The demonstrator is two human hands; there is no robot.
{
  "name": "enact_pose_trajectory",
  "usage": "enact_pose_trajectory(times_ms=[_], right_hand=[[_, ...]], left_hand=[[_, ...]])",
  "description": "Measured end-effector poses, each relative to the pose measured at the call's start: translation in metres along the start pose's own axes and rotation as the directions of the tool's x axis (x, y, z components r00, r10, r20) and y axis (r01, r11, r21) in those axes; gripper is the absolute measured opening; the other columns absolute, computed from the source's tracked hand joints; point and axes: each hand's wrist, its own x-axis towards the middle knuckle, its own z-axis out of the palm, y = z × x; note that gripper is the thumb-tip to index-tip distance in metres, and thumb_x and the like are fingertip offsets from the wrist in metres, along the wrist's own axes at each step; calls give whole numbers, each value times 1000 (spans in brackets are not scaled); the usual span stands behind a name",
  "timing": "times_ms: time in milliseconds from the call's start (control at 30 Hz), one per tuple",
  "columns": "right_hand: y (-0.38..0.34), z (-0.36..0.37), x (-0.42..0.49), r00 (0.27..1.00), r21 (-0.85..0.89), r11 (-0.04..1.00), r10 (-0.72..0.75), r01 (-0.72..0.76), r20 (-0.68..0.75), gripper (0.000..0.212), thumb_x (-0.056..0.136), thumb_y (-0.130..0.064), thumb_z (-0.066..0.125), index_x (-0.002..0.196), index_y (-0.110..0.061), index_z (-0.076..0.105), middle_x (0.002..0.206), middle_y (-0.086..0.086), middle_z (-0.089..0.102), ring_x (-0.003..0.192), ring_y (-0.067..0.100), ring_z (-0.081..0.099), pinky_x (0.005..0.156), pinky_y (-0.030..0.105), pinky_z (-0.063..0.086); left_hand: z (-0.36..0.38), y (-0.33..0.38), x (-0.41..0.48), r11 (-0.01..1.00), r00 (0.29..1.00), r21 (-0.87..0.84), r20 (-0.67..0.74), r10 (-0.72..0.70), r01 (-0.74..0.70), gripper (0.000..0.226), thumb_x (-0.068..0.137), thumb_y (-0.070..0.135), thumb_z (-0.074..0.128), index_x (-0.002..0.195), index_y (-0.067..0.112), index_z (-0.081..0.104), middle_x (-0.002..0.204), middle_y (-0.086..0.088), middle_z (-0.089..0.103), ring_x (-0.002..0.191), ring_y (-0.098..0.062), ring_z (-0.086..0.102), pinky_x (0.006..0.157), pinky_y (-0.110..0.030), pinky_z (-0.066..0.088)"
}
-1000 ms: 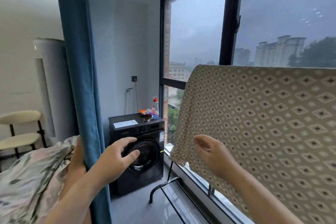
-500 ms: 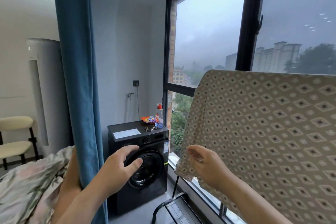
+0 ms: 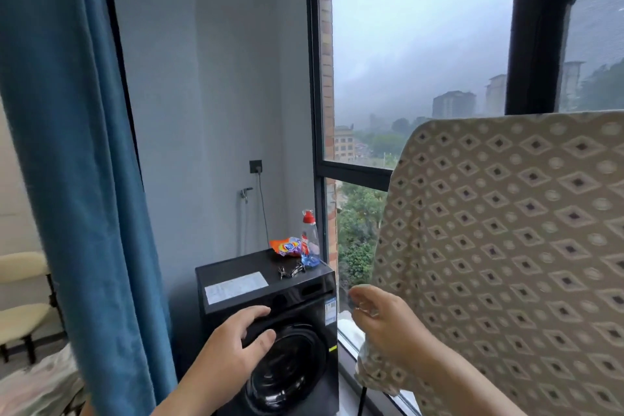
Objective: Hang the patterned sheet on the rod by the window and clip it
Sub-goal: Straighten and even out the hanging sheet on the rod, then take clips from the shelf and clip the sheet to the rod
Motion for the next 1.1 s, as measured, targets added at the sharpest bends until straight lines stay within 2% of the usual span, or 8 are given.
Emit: enact_pose_trajectory(times_ms=[133, 233, 300, 367, 500, 667, 867, 1100], right_hand=[[36, 31, 89, 998, 126, 990, 53, -56, 24, 28, 89, -24, 56, 110, -42, 57, 112, -16, 66, 103, -2, 60, 94, 24, 49], [53, 53, 146, 993, 110, 992, 56, -67, 102, 34, 90, -24, 56, 122, -34, 60, 115, -15, 65, 104, -3, 59, 83, 11, 45], [61, 61, 181, 993, 109, 992, 49, -61, 109, 33, 89, -23, 57, 120, -35, 60, 116, -14, 65, 104, -2, 60, 86, 15, 46], [74, 67, 217, 994, 118, 991, 47, -59, 103, 29, 88, -21, 58, 112, -38, 59, 113, -13, 67, 103, 0, 62, 89, 21, 48], [104, 88, 288, 992, 101, 993, 50, -62, 118, 28, 89, -20, 57, 108, -40, 58, 109, -16, 66, 99, -4, 61, 86, 19, 49], [144, 124, 374, 982, 57, 992, 105, -115, 155, 29, 87, -20, 55, 108, -41, 56, 112, -11, 67, 100, -1, 63, 91, 24, 50], [200, 154, 452, 960, 27, 978, 198, -207, 196, 35, 89, -16, 56, 122, -24, 62, 114, -8, 66, 100, 1, 61, 86, 11, 44], [276, 179, 532, 921, 21, 962, 253, -271, 298, 31, 88, -14, 55, 115, -27, 61, 111, -3, 66, 99, 6, 62, 94, 23, 48]], left_hand=[[3, -29, 67, 999, 999, 40, -28, -36, 37, 30, 89, 34, 63, 106, 54, 48, 115, 35, 48, 109, 4, 52, 98, -17, 40], [0, -51, 112, 993, 994, 63, -51, -95, 98, 28, 89, 38, 62, 107, 55, 48, 118, 32, 49, 112, -6, 52, 94, -22, 40], [-2, -65, 144, 991, 992, 71, -58, -113, 117, 28, 91, 37, 61, 102, 56, 45, 114, 34, 47, 112, -6, 52, 92, -21, 39], [0, -79, 180, 989, 991, 87, -64, -117, 122, 26, 91, 38, 61, 104, 55, 46, 117, 28, 50, 116, -5, 52, 95, -22, 38], [13, -121, 256, 986, 986, 65, -68, -150, 155, 28, 92, 37, 59, 115, 48, 47, 124, 21, 49, 121, -7, 48, 99, -24, 37], [28, -182, 348, 975, 975, -24, -28, -220, 219, 30, 91, 34, 61, 103, 57, 45, 123, 18, 51, 120, -10, 51, 100, -28, 40], [66, -241, 435, 950, 954, -84, 32, -299, 301, 26, 91, 27, 63, 100, 49, 53, 124, 11, 59, 114, -5, 53, 92, -21, 39], [117, -290, 509, 899, 896, 12, 77, -438, 438, 28, 90, 26, 63, 92, 50, 50, 113, 12, 62, 110, -4, 54, 88, -19, 37]])
